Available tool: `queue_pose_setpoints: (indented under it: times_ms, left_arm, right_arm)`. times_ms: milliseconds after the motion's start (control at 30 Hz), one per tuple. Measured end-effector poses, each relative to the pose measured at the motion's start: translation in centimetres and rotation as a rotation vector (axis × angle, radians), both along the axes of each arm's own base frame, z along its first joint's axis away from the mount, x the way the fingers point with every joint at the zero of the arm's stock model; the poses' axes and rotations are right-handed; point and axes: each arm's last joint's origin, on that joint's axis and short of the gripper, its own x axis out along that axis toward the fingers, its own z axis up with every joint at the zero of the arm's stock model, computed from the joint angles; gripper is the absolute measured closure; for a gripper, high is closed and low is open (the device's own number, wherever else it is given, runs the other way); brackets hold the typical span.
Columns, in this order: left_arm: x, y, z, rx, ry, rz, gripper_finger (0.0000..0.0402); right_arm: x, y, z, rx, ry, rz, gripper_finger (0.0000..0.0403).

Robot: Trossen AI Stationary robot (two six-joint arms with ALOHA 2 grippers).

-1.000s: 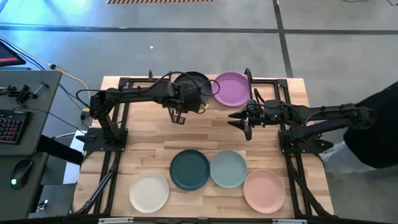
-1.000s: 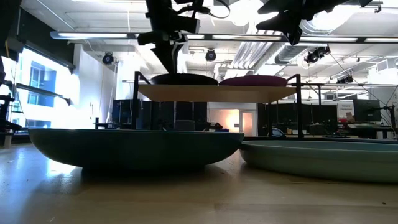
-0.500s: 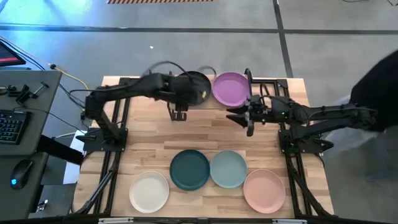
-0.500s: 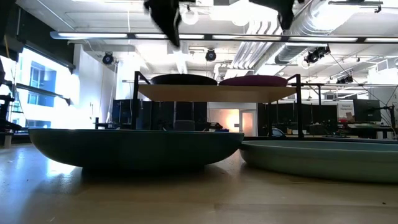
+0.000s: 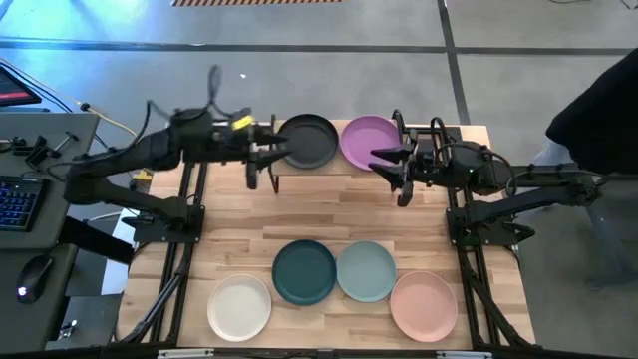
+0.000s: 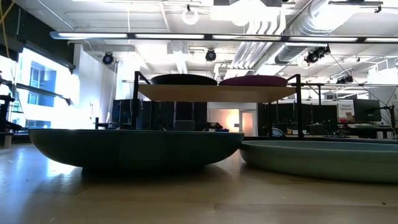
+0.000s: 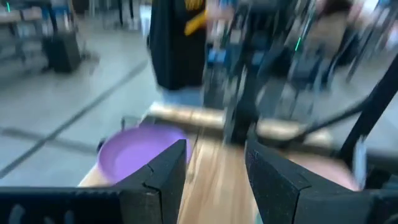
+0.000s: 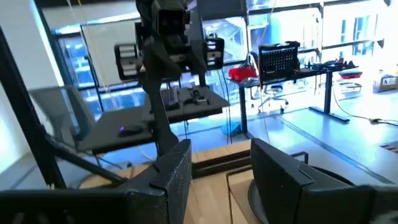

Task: Place and stack plates onto a shelf
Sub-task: Adjust the shelf

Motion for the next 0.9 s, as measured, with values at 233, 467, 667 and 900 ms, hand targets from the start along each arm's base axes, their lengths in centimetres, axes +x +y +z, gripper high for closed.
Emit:
queue_pose_setpoints:
  times_ms: [233, 467, 667, 900]
  left_arm:
    - [-3.0, -0.8, -3.8, -0.078, -0.269, 0.003, 0.0248]
    - [-4.6, -0.8, -4.9, -0.113, -0.375, 0.064, 0.0248]
    - [-5.3, -0.9, -4.3, -0.109, -0.422, 0.06, 0.0248]
    - [-5.4, -0.9, -4.3, -0.109, -0.425, 0.063, 0.0248]
  right_arm:
    - [-0.1, -0.4, -0.8, 0.034, 0.078, -0.111, 0.0253]
    - [-0.5, -3.1, -1.9, 0.199, 0.147, -0.309, 0.0256]
    - [-3.0, -6.4, -2.7, 0.365, 0.351, -0.596, 0.0331]
    - [-6.1, -9.7, -6.1, 0.509, 0.602, -0.816, 0.0389]
